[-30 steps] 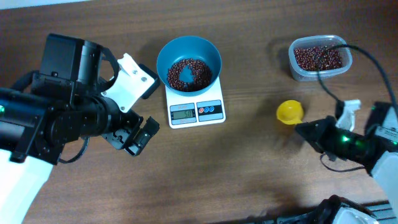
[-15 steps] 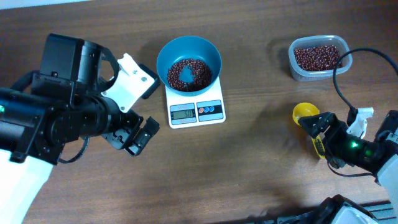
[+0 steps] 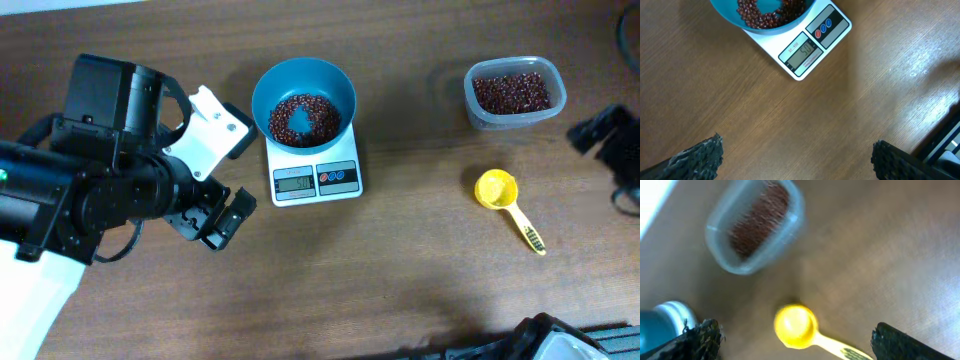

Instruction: Scoop item into bowl and weigh 50g on scale

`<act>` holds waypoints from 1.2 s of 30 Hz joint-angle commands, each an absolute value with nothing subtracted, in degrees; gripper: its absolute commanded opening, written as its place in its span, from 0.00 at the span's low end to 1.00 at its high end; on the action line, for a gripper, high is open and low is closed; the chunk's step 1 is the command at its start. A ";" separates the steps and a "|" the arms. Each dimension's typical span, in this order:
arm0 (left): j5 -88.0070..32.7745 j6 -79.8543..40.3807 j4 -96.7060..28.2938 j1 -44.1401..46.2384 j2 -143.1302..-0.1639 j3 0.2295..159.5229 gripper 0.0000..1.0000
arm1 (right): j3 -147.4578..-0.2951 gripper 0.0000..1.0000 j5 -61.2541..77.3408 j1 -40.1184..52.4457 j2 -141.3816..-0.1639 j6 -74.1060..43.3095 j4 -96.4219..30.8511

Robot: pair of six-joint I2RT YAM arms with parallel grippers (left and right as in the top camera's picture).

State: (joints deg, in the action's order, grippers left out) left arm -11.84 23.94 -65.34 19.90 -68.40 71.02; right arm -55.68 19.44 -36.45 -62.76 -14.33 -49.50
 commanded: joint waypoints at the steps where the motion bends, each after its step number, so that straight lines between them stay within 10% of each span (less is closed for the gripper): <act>1: -12.45 23.20 -65.28 19.70 -68.12 71.61 0.99 | -63.02 0.99 34.52 -30.17 -62.33 -13.72 -48.99; 19: -12.47 23.20 -65.28 19.70 -68.12 71.61 0.99 | -72.93 0.99 51.00 -17.65 -63.83 -13.96 -42.83; 36: -12.47 23.20 -65.25 19.70 -68.12 71.61 0.99 | -66.76 0.99 54.17 -17.63 -44.05 37.74 -68.16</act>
State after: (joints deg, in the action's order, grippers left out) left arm -11.84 23.94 -65.34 19.90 -68.40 71.02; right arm -69.41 53.47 -17.89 -45.58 30.79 -69.32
